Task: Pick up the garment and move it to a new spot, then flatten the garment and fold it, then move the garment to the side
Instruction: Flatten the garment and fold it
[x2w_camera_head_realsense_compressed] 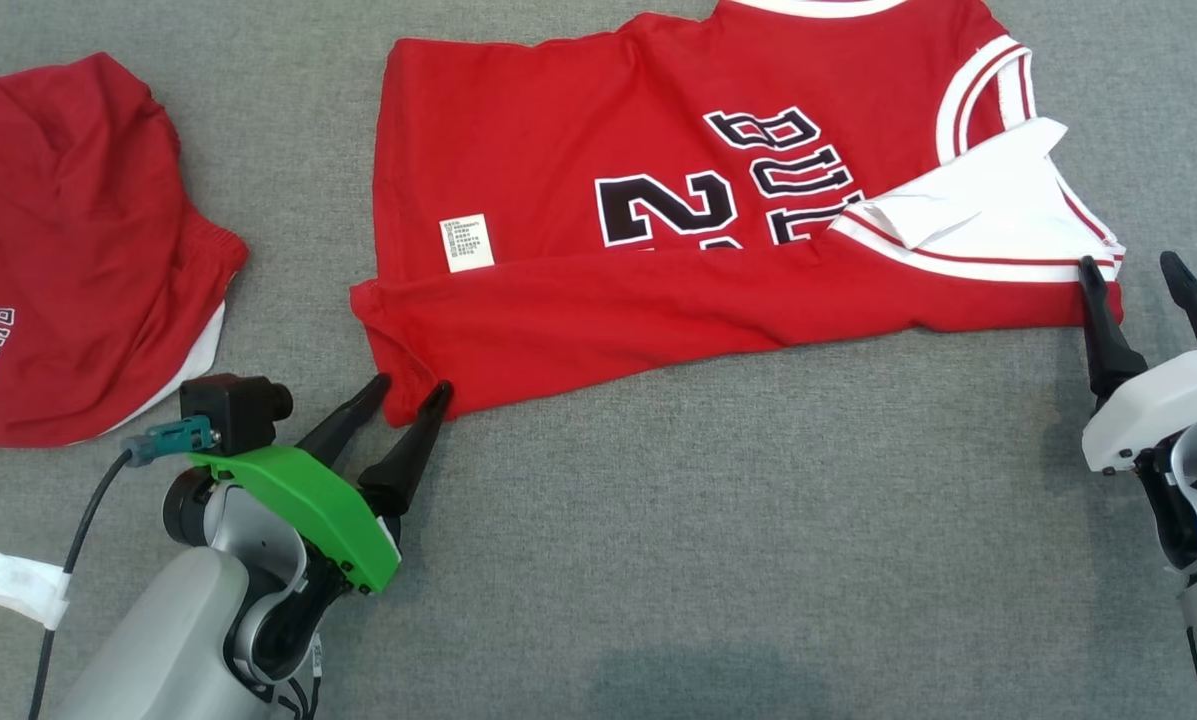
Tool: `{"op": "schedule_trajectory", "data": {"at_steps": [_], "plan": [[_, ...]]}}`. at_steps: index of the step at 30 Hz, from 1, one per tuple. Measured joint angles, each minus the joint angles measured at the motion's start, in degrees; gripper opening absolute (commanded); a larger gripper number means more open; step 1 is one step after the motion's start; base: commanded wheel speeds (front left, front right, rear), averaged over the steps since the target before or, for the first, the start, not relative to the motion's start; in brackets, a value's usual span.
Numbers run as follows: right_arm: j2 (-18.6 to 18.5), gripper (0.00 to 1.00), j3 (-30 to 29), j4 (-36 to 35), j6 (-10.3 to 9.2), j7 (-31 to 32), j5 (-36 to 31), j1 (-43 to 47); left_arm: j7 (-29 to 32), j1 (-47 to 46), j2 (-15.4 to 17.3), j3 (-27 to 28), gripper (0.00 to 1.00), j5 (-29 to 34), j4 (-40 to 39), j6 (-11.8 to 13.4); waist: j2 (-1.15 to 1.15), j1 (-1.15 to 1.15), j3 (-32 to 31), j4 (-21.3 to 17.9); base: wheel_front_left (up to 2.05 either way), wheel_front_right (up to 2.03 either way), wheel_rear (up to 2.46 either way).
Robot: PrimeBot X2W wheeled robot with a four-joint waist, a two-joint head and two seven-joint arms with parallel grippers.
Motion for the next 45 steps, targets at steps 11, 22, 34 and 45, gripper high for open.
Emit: {"op": "schedule_trajectory", "data": {"at_steps": [11,22,34,45], "plan": [[1.83,1.0,-0.04,2.32,-0.15,0.1,1.82,0.42,0.99,-0.57,-0.83,0.6,1.0,-1.36,1.83,0.04,0.0,0.0,0.31,0.01,0.0,0.0,0.0],[3.31,0.94,-0.4,3.6,0.53,1.59,5.67,1.03,4.26,-1.41,-1.12,0.51,1.0,-4.34,3.09,-0.03,0.0,0.0,0.23,-0.11,0.0,0.0,0.0],[4.63,0.0,0.16,4.89,1.81,2.77,8.82,-0.3,6.06,-2.76,-1.15,-0.11,0.0,-4.9,5.09,-0.37,0.0,0.0,-0.38,-0.71,0.0,0.0,0.0],[3.09,0.0,-1.23,2.03,2.88,3.31,12.11,3.27,9.16,-0.38,2.64,2.07,0.0,-9.87,2.44,-1.3,0.0,0.0,-3.67,-0.69,0.0,0.0,0.0]]}}
